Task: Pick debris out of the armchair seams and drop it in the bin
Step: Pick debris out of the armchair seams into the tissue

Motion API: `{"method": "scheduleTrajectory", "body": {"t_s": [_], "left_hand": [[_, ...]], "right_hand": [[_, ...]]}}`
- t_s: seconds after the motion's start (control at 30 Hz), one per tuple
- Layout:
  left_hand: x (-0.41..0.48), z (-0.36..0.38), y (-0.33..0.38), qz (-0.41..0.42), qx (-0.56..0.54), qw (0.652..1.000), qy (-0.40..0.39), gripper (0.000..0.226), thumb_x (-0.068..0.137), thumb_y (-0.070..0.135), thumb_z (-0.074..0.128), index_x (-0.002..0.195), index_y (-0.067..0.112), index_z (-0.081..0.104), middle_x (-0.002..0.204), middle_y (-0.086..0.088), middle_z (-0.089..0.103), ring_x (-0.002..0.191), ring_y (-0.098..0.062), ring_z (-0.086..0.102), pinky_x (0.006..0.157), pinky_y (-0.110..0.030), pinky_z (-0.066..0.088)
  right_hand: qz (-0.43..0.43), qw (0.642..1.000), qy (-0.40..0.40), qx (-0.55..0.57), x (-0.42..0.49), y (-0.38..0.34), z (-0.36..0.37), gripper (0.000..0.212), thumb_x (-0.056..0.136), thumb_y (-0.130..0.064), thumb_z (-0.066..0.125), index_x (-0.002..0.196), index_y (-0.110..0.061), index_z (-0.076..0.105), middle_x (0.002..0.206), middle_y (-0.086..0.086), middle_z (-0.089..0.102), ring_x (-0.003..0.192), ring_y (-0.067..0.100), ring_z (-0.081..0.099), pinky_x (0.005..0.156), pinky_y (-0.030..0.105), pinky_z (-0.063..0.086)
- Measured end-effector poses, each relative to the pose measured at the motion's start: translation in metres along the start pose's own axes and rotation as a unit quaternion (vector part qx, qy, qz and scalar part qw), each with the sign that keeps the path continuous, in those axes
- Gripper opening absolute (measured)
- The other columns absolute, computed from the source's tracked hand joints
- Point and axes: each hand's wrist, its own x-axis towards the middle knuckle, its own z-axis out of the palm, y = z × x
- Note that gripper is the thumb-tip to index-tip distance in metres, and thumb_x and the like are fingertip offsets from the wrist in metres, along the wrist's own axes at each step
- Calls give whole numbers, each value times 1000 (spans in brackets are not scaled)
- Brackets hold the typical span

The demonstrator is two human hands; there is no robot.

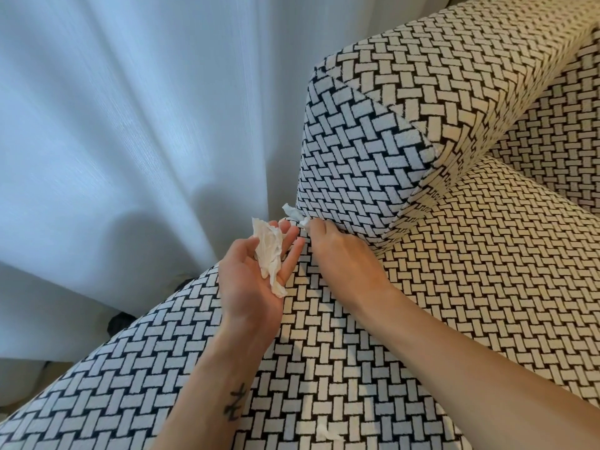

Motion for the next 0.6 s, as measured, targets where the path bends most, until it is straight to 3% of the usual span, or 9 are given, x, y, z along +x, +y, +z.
{"method": "scheduleTrajectory", "body": {"t_s": [0.1,0.2,0.4,0.5,0.6], "left_hand": [[0,0,-1,4,7,1000,2,34,99,7,36,120,-9,56,127,-28,65,115,-36,67,101,-51,52],[0,0,-3,3,30,1000,-2,34,99,8,34,119,-6,58,126,-23,67,117,-32,67,102,-54,51],[-1,0,-8,-24,60,998,-26,44,99,11,32,130,-5,58,125,-18,69,118,-30,65,102,-42,50],[0,-1,-11,-51,58,997,-22,41,99,12,35,127,-1,61,123,-14,71,113,-23,68,98,-38,51],[3,-3,-11,-66,36,997,-17,40,98,14,41,128,2,64,123,-12,71,112,-21,70,91,-32,54]], "right_hand": [[12,999,42,24,-12,6,2,15,96,0,57,109,-7,56,91,9,65,61,25,69,48,30,48],[9,994,74,81,-24,12,4,13,94,-5,61,105,-7,57,88,5,63,52,20,61,41,26,42],[-62,981,92,157,-39,7,-3,12,98,-23,49,101,-17,59,80,-16,47,55,-1,37,49,10,25],[-92,977,61,183,-40,-5,-2,17,96,-23,53,109,-19,63,84,-13,52,67,2,43,60,12,31],[-107,969,39,217,-40,-18,-1,37,90,-21,57,126,-17,63,99,-4,58,87,10,52,73,19,41]]}}
